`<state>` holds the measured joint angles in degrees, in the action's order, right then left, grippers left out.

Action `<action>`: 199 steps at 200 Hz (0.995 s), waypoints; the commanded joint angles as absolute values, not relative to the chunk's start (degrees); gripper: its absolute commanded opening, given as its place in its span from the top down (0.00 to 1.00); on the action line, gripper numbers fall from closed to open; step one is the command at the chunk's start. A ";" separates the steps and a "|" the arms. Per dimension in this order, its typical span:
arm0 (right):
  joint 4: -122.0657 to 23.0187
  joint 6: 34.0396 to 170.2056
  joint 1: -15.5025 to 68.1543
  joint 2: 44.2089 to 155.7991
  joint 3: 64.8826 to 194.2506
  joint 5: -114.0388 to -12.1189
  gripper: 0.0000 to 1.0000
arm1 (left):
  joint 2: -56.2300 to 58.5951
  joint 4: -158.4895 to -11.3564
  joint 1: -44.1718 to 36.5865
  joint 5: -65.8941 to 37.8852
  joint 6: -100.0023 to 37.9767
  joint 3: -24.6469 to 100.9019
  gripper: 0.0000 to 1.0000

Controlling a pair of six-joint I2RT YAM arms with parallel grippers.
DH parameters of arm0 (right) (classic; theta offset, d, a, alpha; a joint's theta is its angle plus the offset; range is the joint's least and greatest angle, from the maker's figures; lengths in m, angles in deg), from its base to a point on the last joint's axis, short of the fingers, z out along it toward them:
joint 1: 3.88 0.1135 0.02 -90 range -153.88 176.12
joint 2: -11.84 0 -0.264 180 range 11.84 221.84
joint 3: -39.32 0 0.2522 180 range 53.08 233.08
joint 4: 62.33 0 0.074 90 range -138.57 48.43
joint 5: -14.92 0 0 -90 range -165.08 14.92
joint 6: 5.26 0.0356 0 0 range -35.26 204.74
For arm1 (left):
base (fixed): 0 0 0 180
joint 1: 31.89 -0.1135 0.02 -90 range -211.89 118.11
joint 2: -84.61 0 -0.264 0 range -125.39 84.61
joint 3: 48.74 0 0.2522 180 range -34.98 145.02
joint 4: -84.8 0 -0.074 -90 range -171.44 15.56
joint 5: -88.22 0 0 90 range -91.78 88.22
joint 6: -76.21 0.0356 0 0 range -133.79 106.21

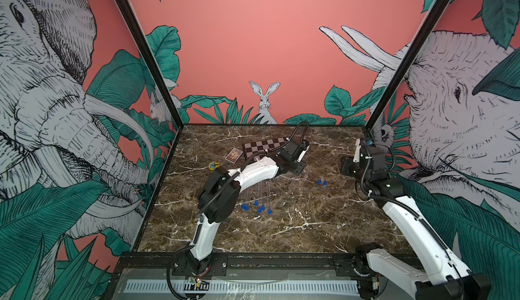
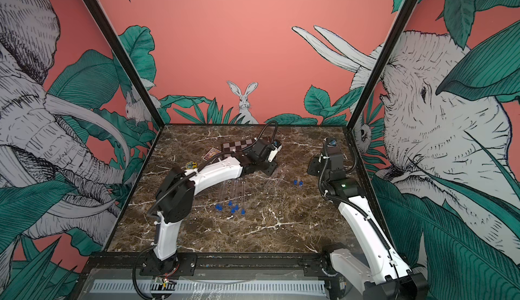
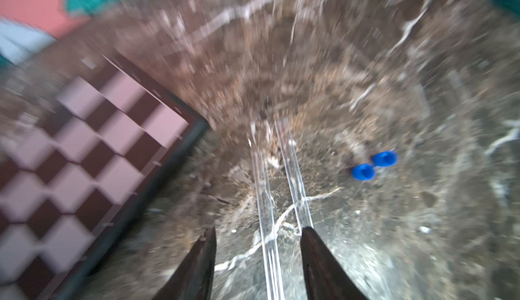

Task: Remove stoppers from test tubes
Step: Place the test tube at the center of the board, then pick up the test tube at the center of the board.

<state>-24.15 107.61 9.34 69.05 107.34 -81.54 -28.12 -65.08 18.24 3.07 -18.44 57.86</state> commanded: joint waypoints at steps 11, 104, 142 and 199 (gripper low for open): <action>-25.07 106.46 10.43 69.94 109.33 -76.43 0.59 | -12.70 -66.81 18.65 12.09 -14.66 53.95 0.40; -28.16 109.46 32.52 79.55 108.18 -80.94 0.57 | 17.03 -91.10 17.02 29.21 -13.31 22.15 0.09; -30.58 113.14 44.95 87.94 108.19 -83.95 0.56 | 20.29 -75.67 15.72 34.30 -18.53 23.70 0.20; -30.83 115.49 53.42 101.34 112.66 -84.09 0.55 | 26.69 -71.43 12.03 30.25 -24.57 18.51 0.26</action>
<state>-30.05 113.62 51.74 97.86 108.89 -82.43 24.12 -75.18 13.67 31.33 -19.49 20.20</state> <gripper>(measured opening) 0.454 0.745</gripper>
